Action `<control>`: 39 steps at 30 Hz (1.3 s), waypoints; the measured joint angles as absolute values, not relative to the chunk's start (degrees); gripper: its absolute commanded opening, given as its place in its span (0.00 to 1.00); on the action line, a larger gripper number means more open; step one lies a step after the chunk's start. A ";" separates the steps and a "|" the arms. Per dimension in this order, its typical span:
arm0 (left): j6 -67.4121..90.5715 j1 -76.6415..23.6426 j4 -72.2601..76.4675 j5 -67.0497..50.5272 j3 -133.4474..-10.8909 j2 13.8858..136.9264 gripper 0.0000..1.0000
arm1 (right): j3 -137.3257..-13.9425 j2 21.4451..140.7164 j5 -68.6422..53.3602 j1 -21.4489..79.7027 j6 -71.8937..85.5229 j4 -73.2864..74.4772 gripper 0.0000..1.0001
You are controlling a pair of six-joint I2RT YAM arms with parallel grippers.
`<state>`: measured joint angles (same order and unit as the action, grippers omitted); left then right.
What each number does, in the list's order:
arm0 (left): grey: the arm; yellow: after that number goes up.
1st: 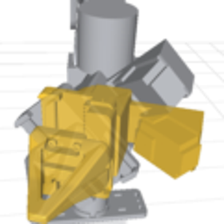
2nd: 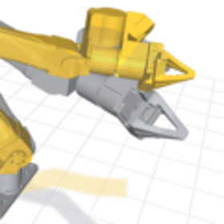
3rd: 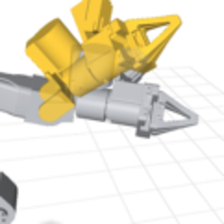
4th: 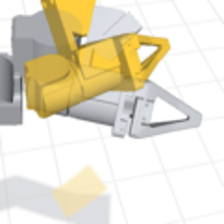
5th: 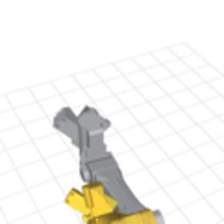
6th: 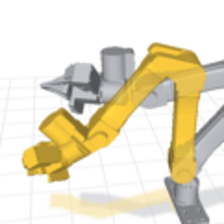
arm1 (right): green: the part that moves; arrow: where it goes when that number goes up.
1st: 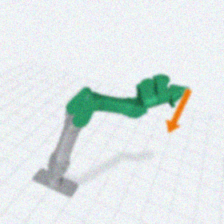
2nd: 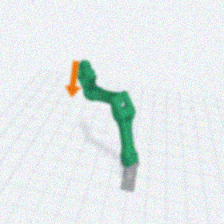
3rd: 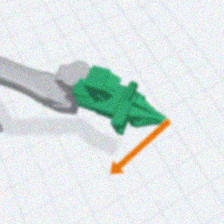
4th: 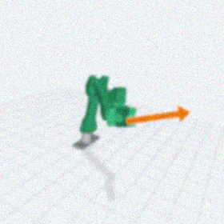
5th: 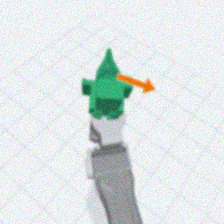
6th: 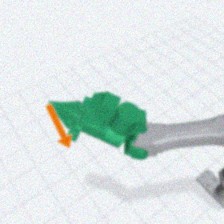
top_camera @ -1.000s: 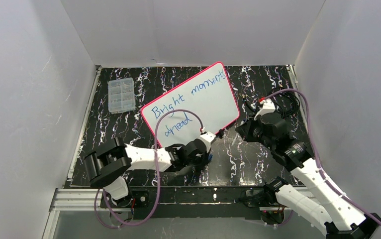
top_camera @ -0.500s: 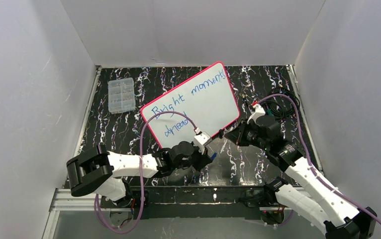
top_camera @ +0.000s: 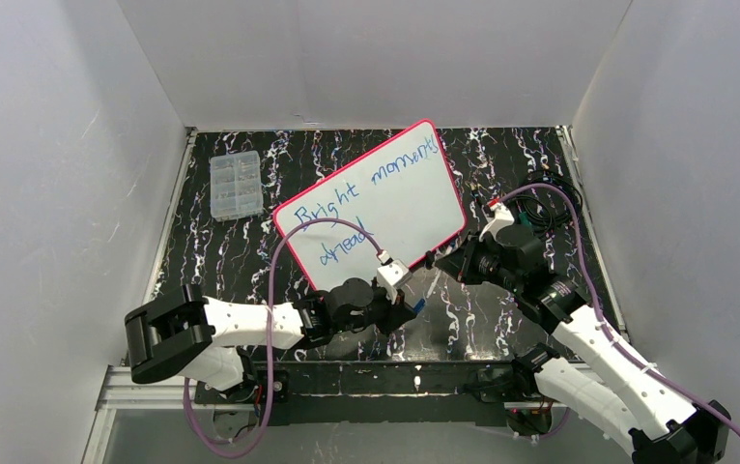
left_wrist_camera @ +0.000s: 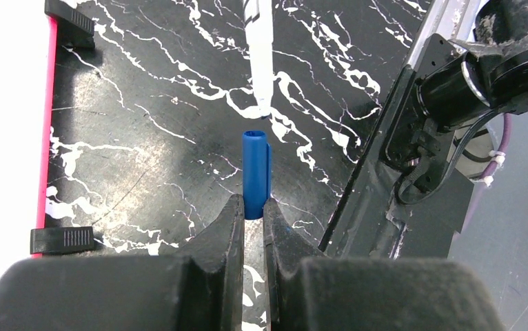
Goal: Write a sentence on the whiteboard
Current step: Insert the whiteboard marker without the cap into the pen cap.
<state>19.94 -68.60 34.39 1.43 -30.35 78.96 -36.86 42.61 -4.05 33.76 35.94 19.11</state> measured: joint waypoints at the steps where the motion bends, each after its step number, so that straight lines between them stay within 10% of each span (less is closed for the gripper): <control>1: 19.92 -68.66 34.50 1.43 -30.35 78.85 0.00 | -36.71 42.61 -4.03 33.76 35.94 19.09 0.01; 39: 19.68 -69.60 34.74 2.46 -30.35 78.26 0.00 | -34.76 43.97 -7.73 33.76 37.10 16.64 0.01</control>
<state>19.68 -69.60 34.74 2.46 -30.35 78.26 -34.76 43.97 -7.73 33.76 37.10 16.64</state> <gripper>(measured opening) 0.062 0.109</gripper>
